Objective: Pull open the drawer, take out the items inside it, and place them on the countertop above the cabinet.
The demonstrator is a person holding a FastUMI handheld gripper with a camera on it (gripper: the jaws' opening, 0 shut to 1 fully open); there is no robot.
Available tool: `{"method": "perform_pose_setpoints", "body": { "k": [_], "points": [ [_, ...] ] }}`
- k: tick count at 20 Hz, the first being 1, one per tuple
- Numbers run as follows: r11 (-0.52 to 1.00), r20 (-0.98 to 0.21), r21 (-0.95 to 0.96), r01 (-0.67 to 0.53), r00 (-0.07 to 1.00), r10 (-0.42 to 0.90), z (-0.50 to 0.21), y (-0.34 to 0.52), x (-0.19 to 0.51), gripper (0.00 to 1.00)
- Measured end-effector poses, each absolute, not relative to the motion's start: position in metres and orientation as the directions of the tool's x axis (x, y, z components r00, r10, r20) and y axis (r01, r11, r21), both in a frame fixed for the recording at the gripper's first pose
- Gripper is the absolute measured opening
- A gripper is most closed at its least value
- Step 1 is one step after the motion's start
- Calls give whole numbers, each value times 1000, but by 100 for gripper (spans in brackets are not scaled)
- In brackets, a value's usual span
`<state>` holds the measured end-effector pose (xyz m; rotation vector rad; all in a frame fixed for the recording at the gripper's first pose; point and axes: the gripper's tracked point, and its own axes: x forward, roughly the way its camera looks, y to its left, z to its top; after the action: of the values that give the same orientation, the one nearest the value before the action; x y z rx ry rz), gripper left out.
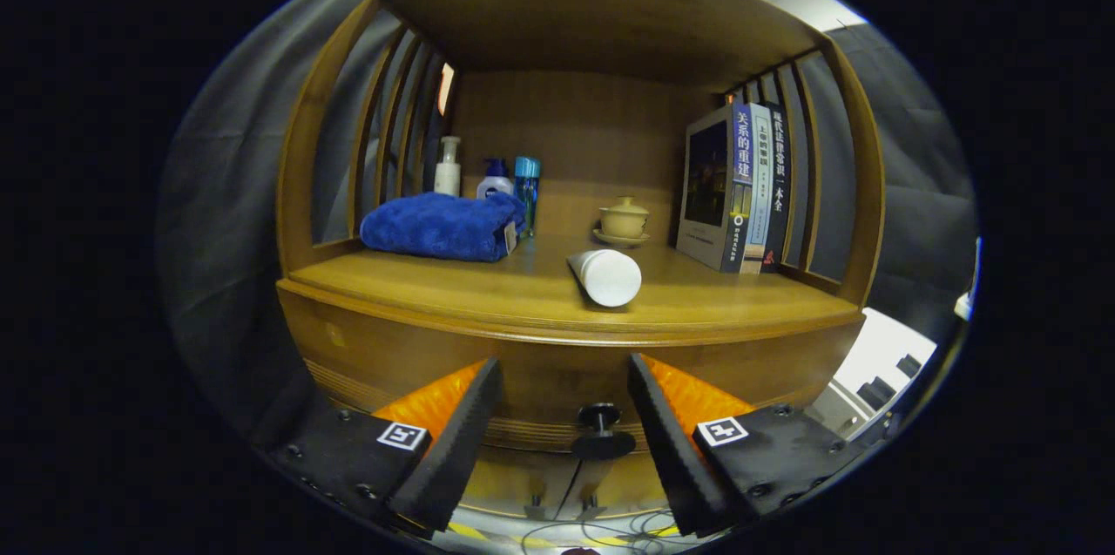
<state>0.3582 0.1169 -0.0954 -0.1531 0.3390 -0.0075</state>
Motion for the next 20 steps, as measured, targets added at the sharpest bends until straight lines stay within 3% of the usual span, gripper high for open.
{"method": "perform_pose_setpoints", "body": {
  "k": [10, 17, 20],
  "points": [
    [982, -197, -138, -126, 976, 98, 45, 129, 258, 97],
    [984, -140, -119, -135, 983, 118, 97, 114, 193, 97],
    [990, -80, -123, -72, 995, 62, 115, 91, 182, 97]
  ]
}}
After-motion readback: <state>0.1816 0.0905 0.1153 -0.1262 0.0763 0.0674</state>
